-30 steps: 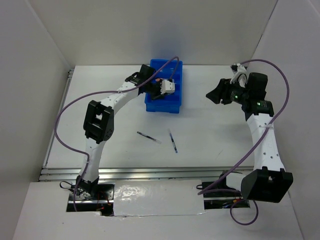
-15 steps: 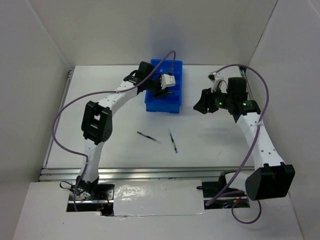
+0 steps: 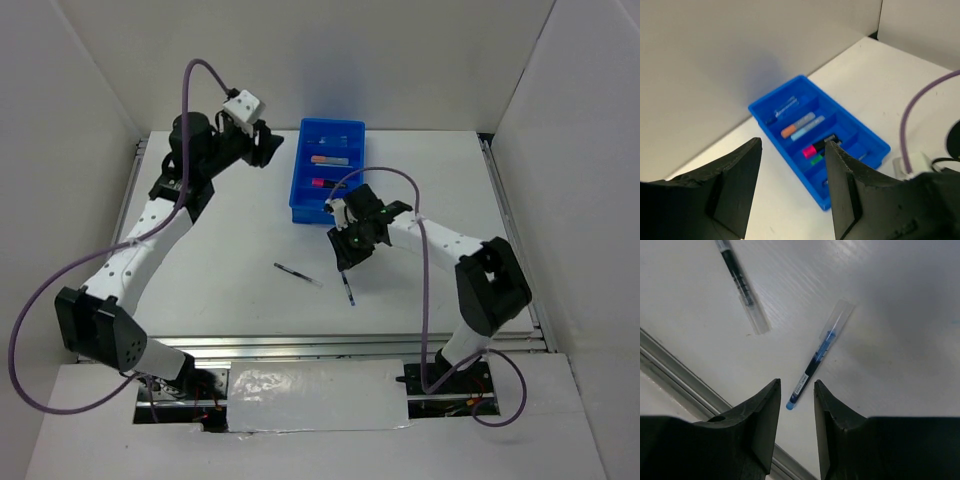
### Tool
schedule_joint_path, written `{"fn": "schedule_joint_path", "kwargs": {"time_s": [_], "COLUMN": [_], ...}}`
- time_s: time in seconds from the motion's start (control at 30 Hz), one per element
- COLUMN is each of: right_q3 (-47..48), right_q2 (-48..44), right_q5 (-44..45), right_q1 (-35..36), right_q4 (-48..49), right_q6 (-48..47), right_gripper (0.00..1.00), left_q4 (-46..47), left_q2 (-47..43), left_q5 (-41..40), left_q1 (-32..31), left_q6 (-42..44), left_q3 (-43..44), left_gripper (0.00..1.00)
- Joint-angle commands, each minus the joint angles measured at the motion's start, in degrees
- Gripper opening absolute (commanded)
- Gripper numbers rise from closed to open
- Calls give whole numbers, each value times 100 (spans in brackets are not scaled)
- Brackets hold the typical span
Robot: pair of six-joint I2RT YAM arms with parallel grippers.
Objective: Sort the stationery into containers
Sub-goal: Grab a piece of stationery with the right arm
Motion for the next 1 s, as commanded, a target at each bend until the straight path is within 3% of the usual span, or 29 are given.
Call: {"fn": "schedule_joint_path", "kwargs": {"time_s": [0.0, 0.23, 0.5, 0.6, 0.63, 0.67, 0.87, 0.97], "right_q3": [427, 409, 488, 497, 497, 489, 865, 1672], "right_q2": [408, 1008, 1570, 1702, 1720, 1668, 484, 156], "right_q5": [499, 772, 1018, 1150, 1167, 1141, 545, 132], "right_q1": [209, 402, 508, 543, 526, 517, 122, -80], "right_q4": [-201, -140, -149, -149, -166, -167, -465, -702], "right_q6": [167, 439, 440, 387, 352, 291, -1280, -2203], "right_gripper": [40, 42, 39, 33, 22, 19, 5, 0], "left_q4": [-88, -282, -467, -633, -651, -651, -651, -546], "left_q2": [-476, -1322, -1709, -1762, -1762, -1771, -1701, -1622], "left_q5": [-243, -384, -445, -419, -419, -428, -305, -208], "left_q1": [123, 378, 475, 510, 510, 528, 598, 607], "left_q6": [-205, -310, -91, -47, -29, 6, 94, 33], "left_q3": [-658, -1529, -1732, -1776, -1776, -1776, -1715, -1697], "left_gripper": [65, 66, 66, 66, 66, 66, 66, 66]}}
